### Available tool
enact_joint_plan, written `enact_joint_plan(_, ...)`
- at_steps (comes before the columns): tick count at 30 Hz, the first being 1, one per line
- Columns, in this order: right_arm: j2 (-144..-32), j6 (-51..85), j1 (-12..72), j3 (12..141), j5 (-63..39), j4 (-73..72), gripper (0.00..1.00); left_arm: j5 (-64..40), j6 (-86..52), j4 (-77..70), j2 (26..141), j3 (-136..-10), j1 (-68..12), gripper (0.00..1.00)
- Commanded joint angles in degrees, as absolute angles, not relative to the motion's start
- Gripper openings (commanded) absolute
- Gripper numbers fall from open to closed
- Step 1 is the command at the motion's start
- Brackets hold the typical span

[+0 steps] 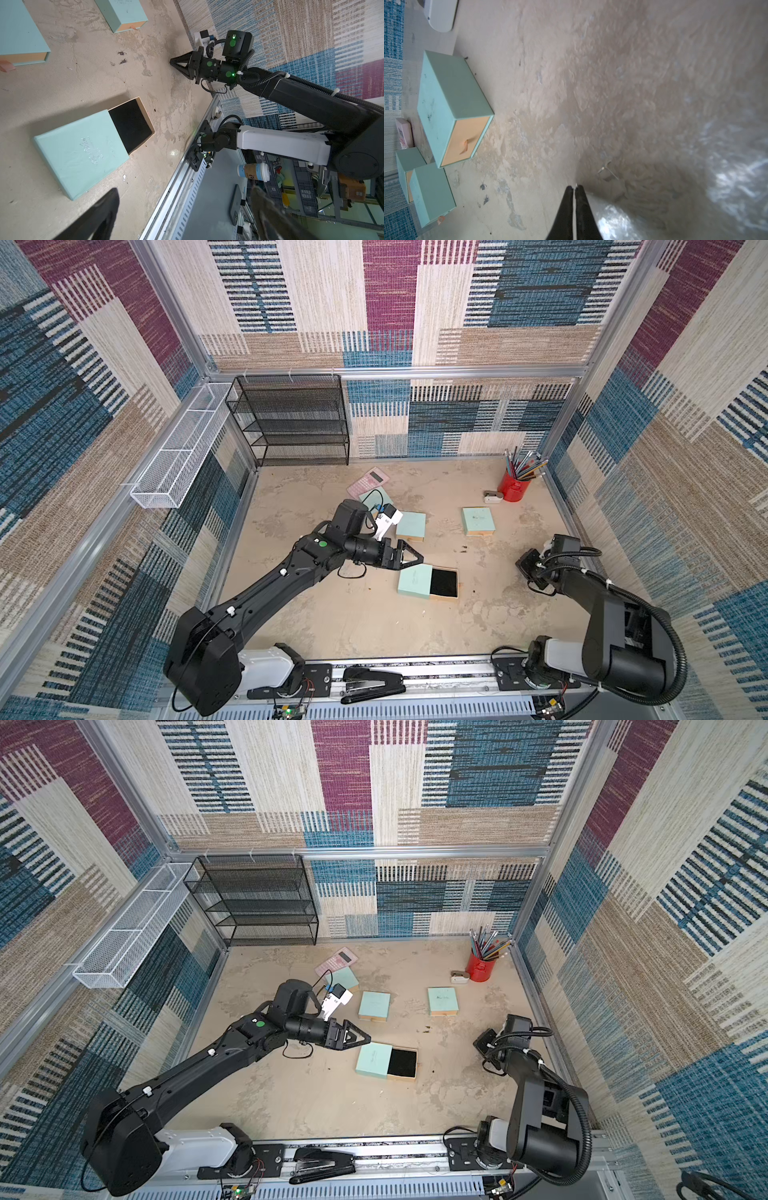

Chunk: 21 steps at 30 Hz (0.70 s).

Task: Take out the earrings from the drawer-style jewelry box
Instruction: Place the earring at the center of the board.

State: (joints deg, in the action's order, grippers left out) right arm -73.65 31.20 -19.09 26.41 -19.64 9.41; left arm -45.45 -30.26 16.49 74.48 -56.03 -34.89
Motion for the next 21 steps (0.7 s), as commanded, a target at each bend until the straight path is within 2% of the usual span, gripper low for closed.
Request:
enact_joint_plan(1, -72.35, 31.14, -19.07, 26.41, -20.48, 8.16, 0.17, -46.76, -31.10, 15.16, 74.53, -55.73, -34.80, 0.98)
enact_joint_plan(12, -67.47, 28.84, -19.07, 28.90, -19.91, 12.54, 0.18, -46.51, -31.65, 14.48, 74.44, -55.13, -34.54, 0.99)
enact_joint_plan(16, -63.47, 26.09, -17.53, 31.23, -24.43, 16.59, 0.28, -45.81, -32.29, 14.25, 75.26, -54.73, -34.03, 0.98)
enact_joint_plan(21, -55.88, 27.19, -8.24, 32.96, -25.15, 23.36, 0.48, -44.64, -32.11, 16.06, 76.37, -55.42, -33.41, 0.98)
